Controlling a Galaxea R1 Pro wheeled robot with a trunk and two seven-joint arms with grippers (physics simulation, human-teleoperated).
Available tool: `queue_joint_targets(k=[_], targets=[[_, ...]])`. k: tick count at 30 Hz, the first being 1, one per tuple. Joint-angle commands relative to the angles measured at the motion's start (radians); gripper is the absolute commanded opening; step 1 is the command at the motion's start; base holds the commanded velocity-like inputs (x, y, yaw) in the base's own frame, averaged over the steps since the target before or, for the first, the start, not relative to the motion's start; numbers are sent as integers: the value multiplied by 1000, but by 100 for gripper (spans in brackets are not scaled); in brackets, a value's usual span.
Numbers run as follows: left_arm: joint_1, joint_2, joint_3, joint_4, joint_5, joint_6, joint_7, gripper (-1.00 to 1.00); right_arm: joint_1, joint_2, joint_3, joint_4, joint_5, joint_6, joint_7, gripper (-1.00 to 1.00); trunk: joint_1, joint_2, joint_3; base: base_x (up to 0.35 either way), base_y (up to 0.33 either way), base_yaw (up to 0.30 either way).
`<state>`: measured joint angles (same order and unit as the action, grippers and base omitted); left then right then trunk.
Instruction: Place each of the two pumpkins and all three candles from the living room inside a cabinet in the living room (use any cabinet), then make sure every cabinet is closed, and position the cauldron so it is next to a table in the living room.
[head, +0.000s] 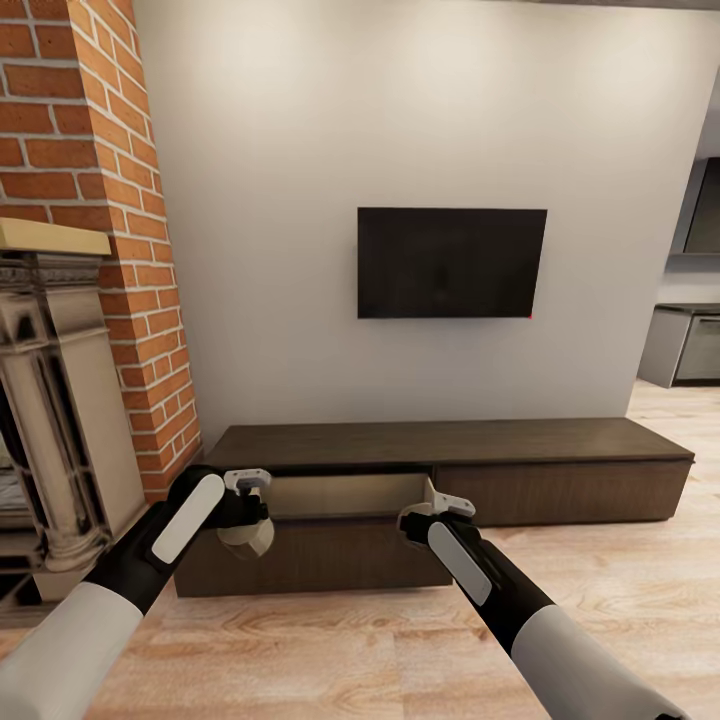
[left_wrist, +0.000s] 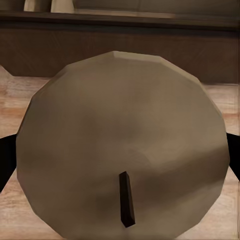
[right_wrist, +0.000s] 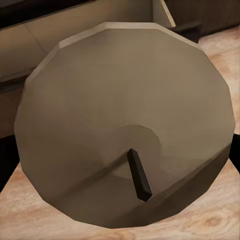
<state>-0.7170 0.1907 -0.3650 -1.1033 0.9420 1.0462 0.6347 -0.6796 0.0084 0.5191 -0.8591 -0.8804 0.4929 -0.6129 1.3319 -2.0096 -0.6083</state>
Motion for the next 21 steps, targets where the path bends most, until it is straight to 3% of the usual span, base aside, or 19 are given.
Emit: queue_joint_targets(k=[1,8,14,21], targets=[[-1,1,-2,-1,12,1,9,-100,-1,-1,2,-1,-11,-1,-8,-100,-4,7,2,0,0,-3],[-1,4,2,2,22,1,-8,-100,-1,1,5,-1,-10,0,-7,-100,-31,56,24,0,0,-1],[-1,11,2,11,24,1,-141,-100,-1,1,6,-1,-11,0,-8,-100,-54,98,43,0,0,0],[-1,14,3,12,24,1,-206,-100,-1,0,6,-2,-11,0,-9,-100,-81,147,65,0,0,0]])
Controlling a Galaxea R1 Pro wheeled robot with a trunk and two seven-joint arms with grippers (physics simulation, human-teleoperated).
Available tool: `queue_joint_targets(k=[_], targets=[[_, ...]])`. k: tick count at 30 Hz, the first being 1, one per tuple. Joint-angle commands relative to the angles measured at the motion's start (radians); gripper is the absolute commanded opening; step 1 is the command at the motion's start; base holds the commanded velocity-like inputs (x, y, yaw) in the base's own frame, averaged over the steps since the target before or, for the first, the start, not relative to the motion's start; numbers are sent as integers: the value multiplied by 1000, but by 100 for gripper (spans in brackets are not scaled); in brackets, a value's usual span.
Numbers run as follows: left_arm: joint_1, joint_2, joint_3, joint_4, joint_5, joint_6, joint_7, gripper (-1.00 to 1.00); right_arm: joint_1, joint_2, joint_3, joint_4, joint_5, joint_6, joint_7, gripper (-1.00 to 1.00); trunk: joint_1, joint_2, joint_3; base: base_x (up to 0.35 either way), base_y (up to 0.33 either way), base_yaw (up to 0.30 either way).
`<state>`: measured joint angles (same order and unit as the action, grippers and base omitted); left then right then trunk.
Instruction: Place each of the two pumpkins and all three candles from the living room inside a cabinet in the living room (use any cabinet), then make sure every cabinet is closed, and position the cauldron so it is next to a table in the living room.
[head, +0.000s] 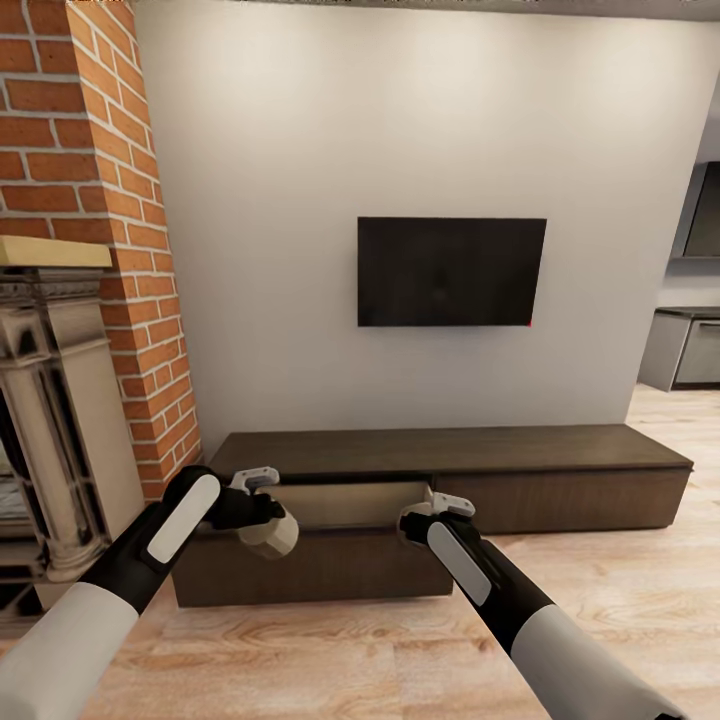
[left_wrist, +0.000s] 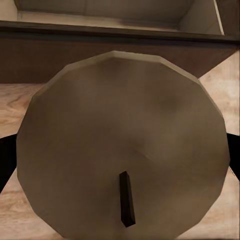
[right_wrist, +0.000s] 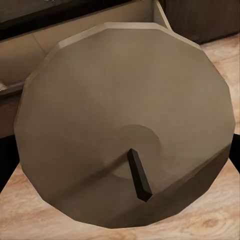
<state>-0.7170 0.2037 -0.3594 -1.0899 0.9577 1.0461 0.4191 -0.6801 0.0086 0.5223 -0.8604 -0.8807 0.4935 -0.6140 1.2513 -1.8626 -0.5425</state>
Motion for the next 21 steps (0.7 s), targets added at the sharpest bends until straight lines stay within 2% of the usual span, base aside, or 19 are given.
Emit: queue_joint_targets(k=[1,6,10,12,17,21], targets=[[-1,1,-3,-1,9,1,2,-100,-1,0,2,-1,-10,0,-8,-100,-4,7,2,0,0,0],[-1,0,-4,-1,8,1,-8,-100,-6,-3,2,-1,-10,28,-11,-100,-23,42,18,0,0,0],[-1,-3,-5,0,6,1,-8,-100,-33,3,-11,1,-12,161,-14,-100,-39,70,30,0,0,0],[-1,-4,-5,1,5,1,-7,-100,-39,7,-22,1,-13,190,-16,-100,-46,84,36,0,0,0],[-1,-7,-6,1,3,1,-4,-100,-44,15,-50,13,-13,217,-21,-100,-65,119,52,0,0,0],[-1,-9,-6,1,2,1,-1,-100,-55,26,-67,41,-12,267,-23,-100,-81,147,65,0,0,0]])
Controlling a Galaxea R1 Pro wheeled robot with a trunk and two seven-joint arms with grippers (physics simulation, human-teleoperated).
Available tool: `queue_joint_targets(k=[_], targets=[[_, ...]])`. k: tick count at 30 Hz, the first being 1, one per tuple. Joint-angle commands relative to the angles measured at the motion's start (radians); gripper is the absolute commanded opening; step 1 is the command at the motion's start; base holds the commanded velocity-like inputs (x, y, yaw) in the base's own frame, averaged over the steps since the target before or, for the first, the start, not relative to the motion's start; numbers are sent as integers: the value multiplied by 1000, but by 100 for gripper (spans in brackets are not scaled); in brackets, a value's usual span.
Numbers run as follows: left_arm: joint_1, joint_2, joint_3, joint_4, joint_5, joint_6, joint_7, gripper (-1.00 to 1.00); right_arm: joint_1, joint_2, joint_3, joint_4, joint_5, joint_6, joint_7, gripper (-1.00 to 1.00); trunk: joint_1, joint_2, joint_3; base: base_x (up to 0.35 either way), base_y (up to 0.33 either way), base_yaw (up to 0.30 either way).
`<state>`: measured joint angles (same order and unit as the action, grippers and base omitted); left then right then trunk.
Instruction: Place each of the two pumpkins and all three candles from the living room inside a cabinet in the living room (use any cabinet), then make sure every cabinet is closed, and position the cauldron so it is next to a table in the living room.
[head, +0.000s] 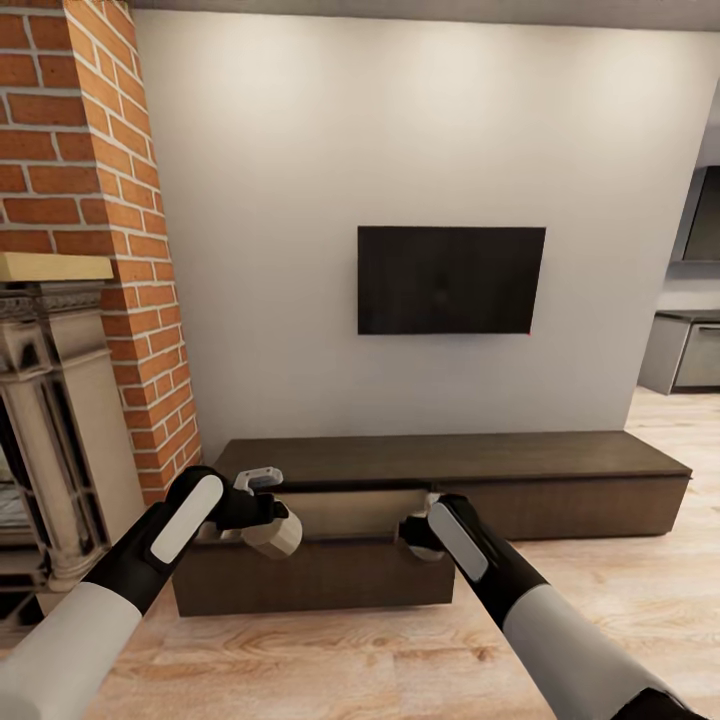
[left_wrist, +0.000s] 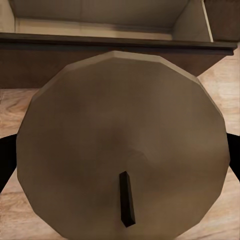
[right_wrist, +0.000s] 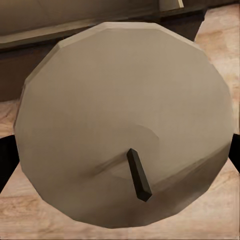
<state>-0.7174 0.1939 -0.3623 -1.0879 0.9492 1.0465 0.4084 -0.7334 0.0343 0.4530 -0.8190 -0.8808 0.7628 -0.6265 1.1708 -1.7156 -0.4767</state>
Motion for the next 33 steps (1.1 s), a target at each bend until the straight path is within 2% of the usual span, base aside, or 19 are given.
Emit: queue_joint_targets(k=[1,5,8,11,20,30,33], targets=[[-1,1,-3,-1,10,1,10,-100,-5,2,1,8,-12,4,-11,-100,-4,7,2,0,0,0],[-1,0,-4,1,8,1,12,-100,-34,22,-2,94,-11,22,-11,-100,-19,35,15,0,0,0],[-1,-1,-8,1,6,1,13,-100,-75,50,-2,198,-4,27,-12,-100,-31,56,24,0,0,0],[-2,-1,-10,3,5,1,13,-100,-90,60,-2,236,-3,28,-12,-100,-42,77,33,0,0,0],[-4,-2,-12,100,2,1,15,-100,-99,67,-2,260,-7,12,-9,-100,-77,140,62,0,0,0],[-6,-4,-13,130,1,1,18,-100,-99,67,-3,264,-10,-35,-2,-100,-115,210,93,0,0,0],[-6,-4,-14,135,1,1,19,-100,-100,68,-2,264,-10,-37,-1,-100,-115,210,93,0,0,0]])
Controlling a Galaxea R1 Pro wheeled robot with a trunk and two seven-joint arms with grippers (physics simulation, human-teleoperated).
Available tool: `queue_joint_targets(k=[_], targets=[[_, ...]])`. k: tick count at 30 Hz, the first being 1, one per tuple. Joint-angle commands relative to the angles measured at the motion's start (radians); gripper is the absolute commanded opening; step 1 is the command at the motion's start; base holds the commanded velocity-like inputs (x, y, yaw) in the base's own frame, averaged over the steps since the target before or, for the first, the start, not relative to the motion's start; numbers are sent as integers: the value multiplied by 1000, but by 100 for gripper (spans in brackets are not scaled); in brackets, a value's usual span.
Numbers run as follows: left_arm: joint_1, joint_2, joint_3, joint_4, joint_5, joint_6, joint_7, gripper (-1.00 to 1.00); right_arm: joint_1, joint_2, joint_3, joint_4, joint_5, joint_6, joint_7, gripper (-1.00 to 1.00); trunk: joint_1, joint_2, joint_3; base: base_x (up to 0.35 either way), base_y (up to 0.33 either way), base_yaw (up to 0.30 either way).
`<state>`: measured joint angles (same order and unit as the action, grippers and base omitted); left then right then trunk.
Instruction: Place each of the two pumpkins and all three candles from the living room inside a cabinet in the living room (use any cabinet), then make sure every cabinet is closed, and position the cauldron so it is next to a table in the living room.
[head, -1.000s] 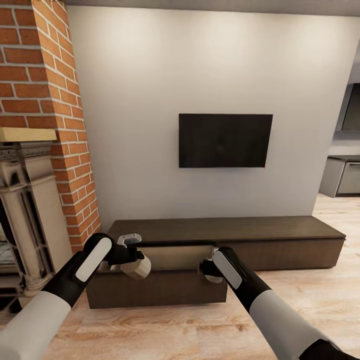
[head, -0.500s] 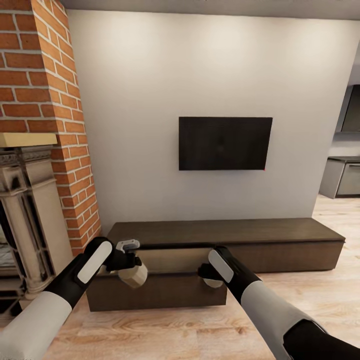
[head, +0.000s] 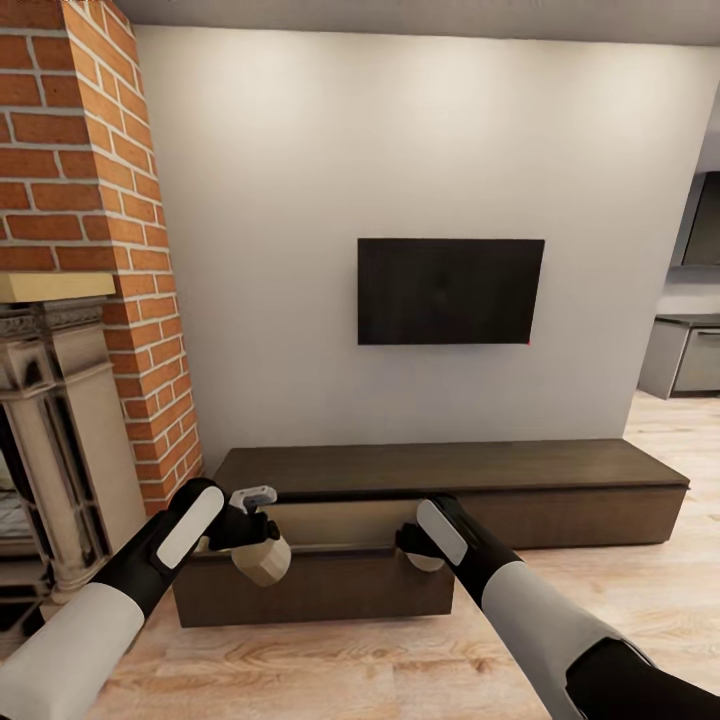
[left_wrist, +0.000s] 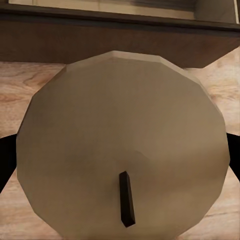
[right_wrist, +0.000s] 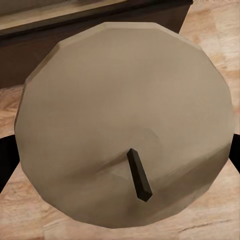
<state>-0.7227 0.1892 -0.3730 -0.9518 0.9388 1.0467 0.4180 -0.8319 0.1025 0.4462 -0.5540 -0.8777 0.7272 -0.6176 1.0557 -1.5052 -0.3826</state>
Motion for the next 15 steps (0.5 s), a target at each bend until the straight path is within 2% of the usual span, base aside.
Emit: queue_joint_targets(k=[1,6,15], targets=[[-1,1,-4,0,11,1,9,-100,-1,0,6,-1,-12,-2,-10,-100,0,-1,-1,0,0,0],[-1,1,-6,1,10,1,9,-100,-1,0,6,-1,-11,-3,-10,-100,0,-1,-1,90,0,0],[-1,1,-8,2,9,1,8,-100,-1,0,6,-1,-12,-4,-10,-100,0,-1,-1,289,0,0]])
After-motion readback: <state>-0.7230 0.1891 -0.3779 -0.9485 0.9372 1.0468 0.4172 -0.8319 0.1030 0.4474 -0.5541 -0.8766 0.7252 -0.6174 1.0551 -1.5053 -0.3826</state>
